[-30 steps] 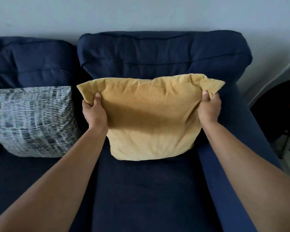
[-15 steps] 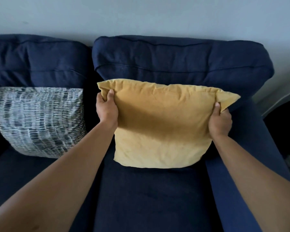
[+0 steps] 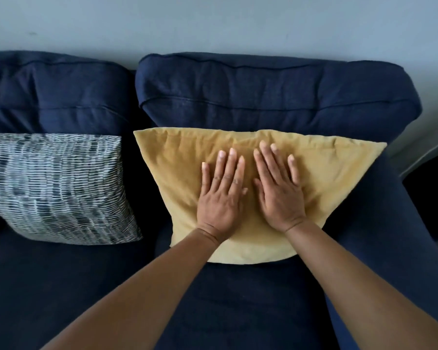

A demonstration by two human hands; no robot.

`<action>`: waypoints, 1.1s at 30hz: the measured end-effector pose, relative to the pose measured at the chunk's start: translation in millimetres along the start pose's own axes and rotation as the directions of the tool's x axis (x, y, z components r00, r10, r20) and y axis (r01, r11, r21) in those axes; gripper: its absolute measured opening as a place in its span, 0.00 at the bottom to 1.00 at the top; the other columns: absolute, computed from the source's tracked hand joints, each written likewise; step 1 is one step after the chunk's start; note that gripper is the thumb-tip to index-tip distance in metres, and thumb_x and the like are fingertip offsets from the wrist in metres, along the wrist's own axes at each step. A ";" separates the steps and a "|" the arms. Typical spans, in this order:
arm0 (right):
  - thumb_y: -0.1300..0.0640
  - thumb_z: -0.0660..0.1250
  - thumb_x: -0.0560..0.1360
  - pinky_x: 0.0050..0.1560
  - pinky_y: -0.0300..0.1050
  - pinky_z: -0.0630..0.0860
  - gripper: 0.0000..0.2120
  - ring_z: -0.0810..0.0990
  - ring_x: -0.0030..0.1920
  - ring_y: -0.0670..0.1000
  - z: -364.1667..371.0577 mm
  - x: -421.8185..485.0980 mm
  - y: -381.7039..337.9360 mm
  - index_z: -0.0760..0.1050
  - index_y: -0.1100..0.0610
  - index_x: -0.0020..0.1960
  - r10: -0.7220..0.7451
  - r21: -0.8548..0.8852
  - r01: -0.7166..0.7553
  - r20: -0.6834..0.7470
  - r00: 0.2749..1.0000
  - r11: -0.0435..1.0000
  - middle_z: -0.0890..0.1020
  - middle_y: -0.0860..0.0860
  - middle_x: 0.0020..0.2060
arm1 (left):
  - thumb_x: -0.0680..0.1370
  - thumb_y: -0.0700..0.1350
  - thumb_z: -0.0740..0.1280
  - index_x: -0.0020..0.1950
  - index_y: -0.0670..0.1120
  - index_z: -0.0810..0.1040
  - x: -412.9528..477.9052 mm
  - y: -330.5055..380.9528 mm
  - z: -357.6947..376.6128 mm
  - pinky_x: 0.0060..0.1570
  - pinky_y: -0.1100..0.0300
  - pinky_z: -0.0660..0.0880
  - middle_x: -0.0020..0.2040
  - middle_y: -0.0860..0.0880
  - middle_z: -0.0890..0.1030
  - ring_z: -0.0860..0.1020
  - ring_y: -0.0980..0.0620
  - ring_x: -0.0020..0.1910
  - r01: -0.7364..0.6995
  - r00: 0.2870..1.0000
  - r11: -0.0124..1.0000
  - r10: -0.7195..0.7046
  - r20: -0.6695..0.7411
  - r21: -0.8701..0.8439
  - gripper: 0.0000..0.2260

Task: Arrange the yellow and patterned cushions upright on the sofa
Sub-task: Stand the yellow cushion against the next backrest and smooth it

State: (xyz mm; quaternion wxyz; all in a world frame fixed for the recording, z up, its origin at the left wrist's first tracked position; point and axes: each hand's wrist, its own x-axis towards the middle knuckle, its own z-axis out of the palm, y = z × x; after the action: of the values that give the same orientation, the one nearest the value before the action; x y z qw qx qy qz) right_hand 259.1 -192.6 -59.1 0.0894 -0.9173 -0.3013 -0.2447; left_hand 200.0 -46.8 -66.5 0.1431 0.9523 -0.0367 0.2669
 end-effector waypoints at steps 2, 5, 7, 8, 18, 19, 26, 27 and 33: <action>0.49 0.50 0.84 0.79 0.56 0.47 0.27 0.54 0.80 0.53 16.0 -5.8 17.8 0.55 0.56 0.81 0.014 -0.070 -0.008 0.084 0.996 0.998 0.57 0.53 0.80 | 0.84 0.50 0.53 0.79 0.39 0.60 4.7 -22.9 11.9 0.78 0.45 0.40 0.80 0.41 0.59 0.53 0.43 0.80 0.012 0.993 0.996 -0.022 0.113 0.086 0.26; 0.47 0.49 0.83 0.78 0.55 0.45 0.28 0.54 0.80 0.52 32.5 2.8 51.5 0.56 0.55 0.81 0.112 -0.146 -0.089 0.158 0.981 0.985 0.58 0.51 0.80 | 0.84 0.54 0.48 0.81 0.41 0.55 29.4 -57.4 24.0 0.78 0.47 0.35 0.82 0.43 0.55 0.49 0.46 0.81 -0.023 0.970 0.975 -0.031 0.240 0.219 0.28; 0.45 0.46 0.83 0.78 0.54 0.41 0.29 0.52 0.80 0.51 40.1 11.5 72.2 0.54 0.54 0.81 0.198 -0.172 -0.165 0.193 0.961 0.971 0.56 0.49 0.81 | 0.84 0.55 0.46 0.82 0.43 0.52 48.9 -70.1 31.9 0.77 0.47 0.34 0.83 0.45 0.53 0.49 0.46 0.82 -0.063 0.961 0.958 -0.018 0.277 0.279 0.28; 0.45 0.44 0.83 0.78 0.55 0.40 0.29 0.50 0.81 0.51 42.0 15.0 80.7 0.52 0.54 0.81 0.251 -0.178 -0.218 0.193 0.948 0.960 0.54 0.49 0.81 | 0.84 0.56 0.45 0.82 0.44 0.51 56.7 -74.3 35.3 0.77 0.47 0.34 0.83 0.45 0.52 0.48 0.45 0.82 -0.069 0.960 0.950 -0.019 0.278 0.303 0.29; 0.41 0.37 0.82 0.78 0.52 0.35 0.31 0.41 0.81 0.48 40.0 17.3 100.3 0.44 0.54 0.82 0.443 -0.163 -0.414 0.250 0.861 0.896 0.46 0.48 0.82 | 0.84 0.59 0.44 0.83 0.47 0.48 66.7 -86.2 35.3 0.77 0.45 0.34 0.83 0.46 0.49 0.45 0.45 0.82 0.078 0.974 0.948 -0.139 0.179 0.310 0.30; 0.41 0.37 0.83 0.77 0.53 0.34 0.31 0.41 0.81 0.48 37.5 14.0 101.6 0.43 0.54 0.82 0.477 -0.163 -0.449 0.240 0.845 0.878 0.45 0.48 0.82 | 0.84 0.60 0.44 0.83 0.47 0.49 64.4 -89.4 29.9 0.77 0.45 0.33 0.83 0.46 0.48 0.45 0.45 0.82 0.131 0.970 0.941 -0.187 0.156 0.312 0.30; 0.41 0.42 0.83 0.78 0.62 0.41 0.33 0.42 0.81 0.52 8.3 -3.3 102.6 0.40 0.59 0.81 0.741 0.013 -0.750 0.144 0.656 0.661 0.46 0.54 0.82 | 0.83 0.60 0.42 0.82 0.44 0.45 52.2 -107.2 -14.5 0.77 0.36 0.40 0.83 0.43 0.45 0.41 0.43 0.81 0.473 0.862 0.840 -0.504 0.059 0.267 0.31; 0.42 0.43 0.83 0.78 0.62 0.41 0.33 0.42 0.81 0.53 1.4 -3.2 94.2 0.40 0.59 0.81 0.723 0.058 -0.725 0.062 0.688 0.686 0.46 0.55 0.82 | 0.84 0.59 0.43 0.82 0.43 0.46 49.1 -98.1 -18.7 0.77 0.36 0.40 0.83 0.42 0.46 0.42 0.41 0.81 0.465 0.877 0.856 -0.480 0.017 0.226 0.31; 0.46 0.53 0.85 0.78 0.58 0.41 0.30 0.49 0.81 0.55 -4.7 -1.8 18.2 0.51 0.57 0.81 0.254 -0.019 -0.261 -0.175 0.951 0.965 0.52 0.55 0.81 | 0.85 0.51 0.50 0.82 0.42 0.55 2.7 -1.5 0.1 0.77 0.39 0.38 0.82 0.42 0.49 0.46 0.38 0.81 0.126 0.986 0.992 -0.125 -0.109 0.005 0.27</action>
State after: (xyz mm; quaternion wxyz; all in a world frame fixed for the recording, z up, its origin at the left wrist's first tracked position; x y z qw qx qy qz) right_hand 266.8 -209.6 -56.2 0.1271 -0.9259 -0.1651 -0.3152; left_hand 202.6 -45.4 -65.6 0.1557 0.9377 0.0327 0.3088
